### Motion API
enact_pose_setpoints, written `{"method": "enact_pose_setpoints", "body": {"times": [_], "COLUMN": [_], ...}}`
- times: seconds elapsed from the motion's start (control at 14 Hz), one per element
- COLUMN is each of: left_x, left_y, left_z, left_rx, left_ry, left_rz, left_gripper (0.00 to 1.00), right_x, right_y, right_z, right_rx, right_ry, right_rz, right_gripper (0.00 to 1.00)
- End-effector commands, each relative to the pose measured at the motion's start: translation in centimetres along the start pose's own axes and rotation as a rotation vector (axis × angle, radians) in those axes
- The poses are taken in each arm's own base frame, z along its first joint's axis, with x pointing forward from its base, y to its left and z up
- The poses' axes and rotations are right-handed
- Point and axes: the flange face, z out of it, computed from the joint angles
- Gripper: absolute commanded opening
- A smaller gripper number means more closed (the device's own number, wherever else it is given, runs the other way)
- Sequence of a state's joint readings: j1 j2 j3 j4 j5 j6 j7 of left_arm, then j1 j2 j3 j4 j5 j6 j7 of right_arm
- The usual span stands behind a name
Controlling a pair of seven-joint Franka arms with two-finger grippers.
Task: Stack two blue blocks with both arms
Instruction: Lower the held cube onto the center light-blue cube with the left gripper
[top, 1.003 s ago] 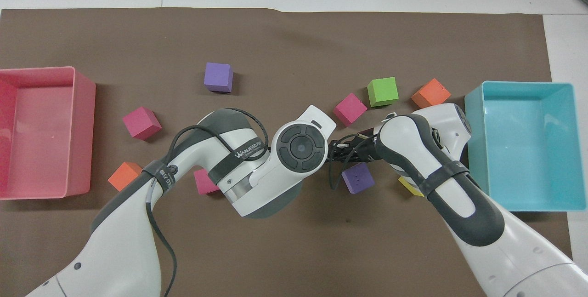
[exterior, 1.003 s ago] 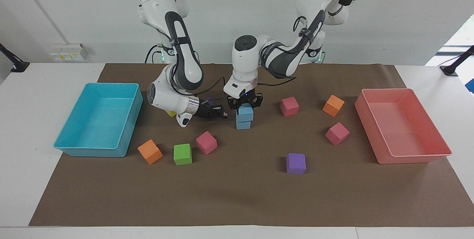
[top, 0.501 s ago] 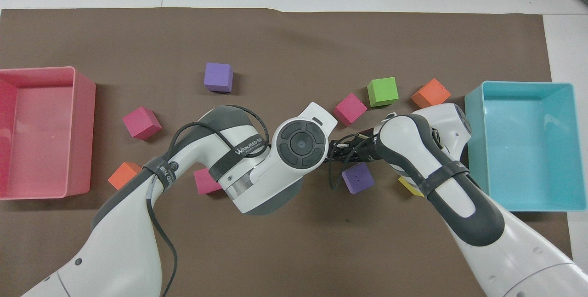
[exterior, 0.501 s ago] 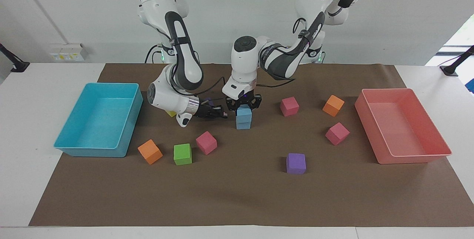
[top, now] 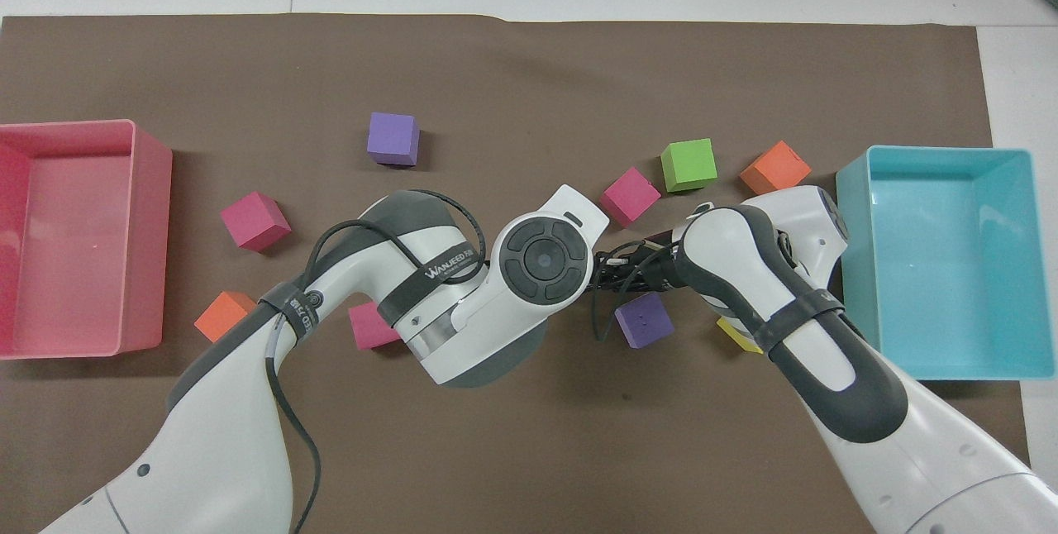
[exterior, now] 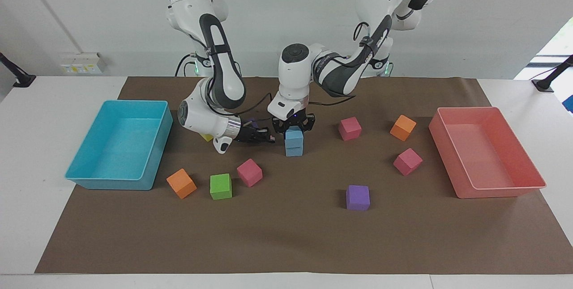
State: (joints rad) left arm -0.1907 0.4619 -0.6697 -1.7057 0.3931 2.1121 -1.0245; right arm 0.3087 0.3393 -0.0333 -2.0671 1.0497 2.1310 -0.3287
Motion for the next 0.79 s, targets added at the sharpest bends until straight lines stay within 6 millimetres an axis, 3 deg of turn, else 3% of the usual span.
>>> {"method": "enact_pose_setpoints", "body": {"times": [0.0, 0.72], "left_x": [-0.16, -0.72], "left_y": [0.41, -0.09], "left_z": [0.22, 1.08], "left_rx": [0.007, 0.028], "left_ry": [0.008, -0.006], "left_rz": [0.011, 0.014], "left_gripper": [0.00, 0.00], "right_x": [-0.45, -0.40], "right_y": [-0.06, -0.05], "right_z": [-0.29, -0.27], "right_rx": [0.035, 0.035], "right_ry": [0.011, 0.011], "right_rz": [0.001, 0.001], "right_gripper": [0.00, 0.00]}}
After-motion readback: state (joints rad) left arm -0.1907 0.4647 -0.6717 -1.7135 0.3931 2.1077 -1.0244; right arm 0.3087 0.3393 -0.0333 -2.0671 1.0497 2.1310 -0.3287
